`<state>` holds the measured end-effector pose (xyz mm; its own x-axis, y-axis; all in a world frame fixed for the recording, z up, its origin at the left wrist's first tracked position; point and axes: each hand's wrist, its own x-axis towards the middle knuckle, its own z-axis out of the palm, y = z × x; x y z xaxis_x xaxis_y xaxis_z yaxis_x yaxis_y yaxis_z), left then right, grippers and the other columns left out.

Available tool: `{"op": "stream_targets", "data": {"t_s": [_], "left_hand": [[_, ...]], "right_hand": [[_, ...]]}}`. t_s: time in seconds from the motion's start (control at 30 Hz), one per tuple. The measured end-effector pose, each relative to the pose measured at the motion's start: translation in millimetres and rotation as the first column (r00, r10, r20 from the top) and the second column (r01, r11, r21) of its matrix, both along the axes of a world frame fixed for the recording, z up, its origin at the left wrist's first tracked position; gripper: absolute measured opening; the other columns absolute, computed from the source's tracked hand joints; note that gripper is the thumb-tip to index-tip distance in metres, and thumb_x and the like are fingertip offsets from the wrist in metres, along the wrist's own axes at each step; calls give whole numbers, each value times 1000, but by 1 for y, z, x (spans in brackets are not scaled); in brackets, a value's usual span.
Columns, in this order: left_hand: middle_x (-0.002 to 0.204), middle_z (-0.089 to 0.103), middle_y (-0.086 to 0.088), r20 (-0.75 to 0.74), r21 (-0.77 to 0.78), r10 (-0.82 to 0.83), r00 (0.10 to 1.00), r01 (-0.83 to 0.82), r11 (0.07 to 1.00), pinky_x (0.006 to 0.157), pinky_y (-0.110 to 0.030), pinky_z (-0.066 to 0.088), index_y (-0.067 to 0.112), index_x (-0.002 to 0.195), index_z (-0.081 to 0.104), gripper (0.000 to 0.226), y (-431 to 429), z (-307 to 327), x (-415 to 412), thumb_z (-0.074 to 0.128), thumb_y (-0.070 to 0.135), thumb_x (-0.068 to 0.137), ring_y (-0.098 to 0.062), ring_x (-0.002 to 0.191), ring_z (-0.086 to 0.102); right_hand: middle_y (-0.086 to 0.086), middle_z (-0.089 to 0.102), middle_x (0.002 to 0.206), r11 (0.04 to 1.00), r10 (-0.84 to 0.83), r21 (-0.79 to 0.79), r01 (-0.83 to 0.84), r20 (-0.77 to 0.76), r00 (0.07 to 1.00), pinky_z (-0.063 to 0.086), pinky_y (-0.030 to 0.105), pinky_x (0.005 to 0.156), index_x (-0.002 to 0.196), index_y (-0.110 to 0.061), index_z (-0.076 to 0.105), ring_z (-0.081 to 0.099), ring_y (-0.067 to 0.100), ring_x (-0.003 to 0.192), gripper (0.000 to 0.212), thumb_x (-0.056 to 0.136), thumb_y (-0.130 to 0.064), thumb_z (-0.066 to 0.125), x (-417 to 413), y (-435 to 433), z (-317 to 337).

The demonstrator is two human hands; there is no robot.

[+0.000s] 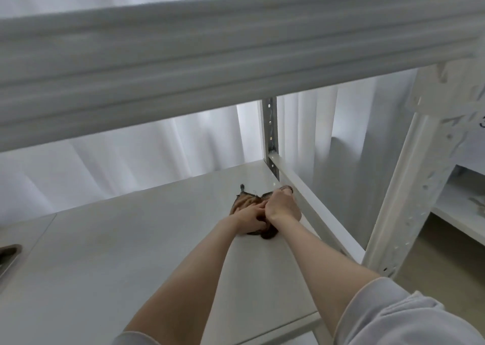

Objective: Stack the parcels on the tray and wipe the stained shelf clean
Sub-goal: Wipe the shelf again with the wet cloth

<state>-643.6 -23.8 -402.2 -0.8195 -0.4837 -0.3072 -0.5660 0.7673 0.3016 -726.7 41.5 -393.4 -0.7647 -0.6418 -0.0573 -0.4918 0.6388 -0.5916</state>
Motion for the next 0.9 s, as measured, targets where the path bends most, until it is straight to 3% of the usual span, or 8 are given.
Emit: {"op": "stream_targets", "data": {"t_s": [0.07,0.13,0.27,0.37,0.53,0.67,0.77,0.9], "left_hand": [[160,4,14,34,-25,100,994,-99,995,118,-52,5,46,140,36,55,-9,-1,30,52,40,87,-20,147,3],[160,-7,8,87,-45,244,966,-240,970,116,-57,3,51,143,22,65,-22,-7,60,51,50,85,-25,148,-5],[159,-17,-7,107,-24,488,866,-489,872,114,-63,-1,51,146,7,73,-23,-10,84,46,61,85,-35,146,-14],[158,-19,-8,131,-16,524,841,-527,850,110,-68,-3,49,147,2,72,-9,-8,67,40,62,87,-36,144,-18],[158,-21,0,104,-17,354,929,-355,935,107,-70,-10,51,145,1,69,28,-12,20,36,65,88,-30,145,-21],[159,-18,4,110,-15,215,970,-215,976,110,-66,-9,33,150,-9,80,78,-9,-12,40,58,92,-28,147,-16],[160,-8,-2,149,4,209,967,-212,977,118,-52,-5,17,152,0,77,99,-4,-17,47,39,96,-26,148,-9],[161,3,2,179,-91,78,981,-62,994,118,-50,-9,23,152,6,65,111,2,-4,35,45,98,-19,148,-8]], "right_hand": [[8,36,147,997,50,56,-50,-3,999,36,39,105,133,-9,49,32,26,136,40,97,-14,34,13,5,0],[9,39,143,990,88,110,-89,12,996,36,38,103,132,-11,48,33,26,135,39,95,-17,39,22,10,0],[9,42,140,978,113,174,-116,28,993,39,39,103,127,-11,52,31,27,135,37,94,-12,36,25,20,0],[10,42,140,983,96,156,-99,25,995,39,40,104,127,-10,52,30,28,136,36,94,-13,35,18,28,4],[11,44,140,994,64,87,-65,12,998,36,40,102,127,-10,54,31,27,137,40,101,-26,30,4,43,5],[12,44,142,993,69,100,-69,2,998,33,41,107,129,-9,56,33,30,138,42,102,-31,32,2,50,6],[10,42,145,991,79,106,-78,-3,997,33,44,109,131,-9,56,34,30,137,43,102,-32,32,8,53,9],[11,39,146,983,120,140,-122,22,993,30,46,111,129,-8,56,31,30,137,45,100,-32,31,16,56,9]]}}
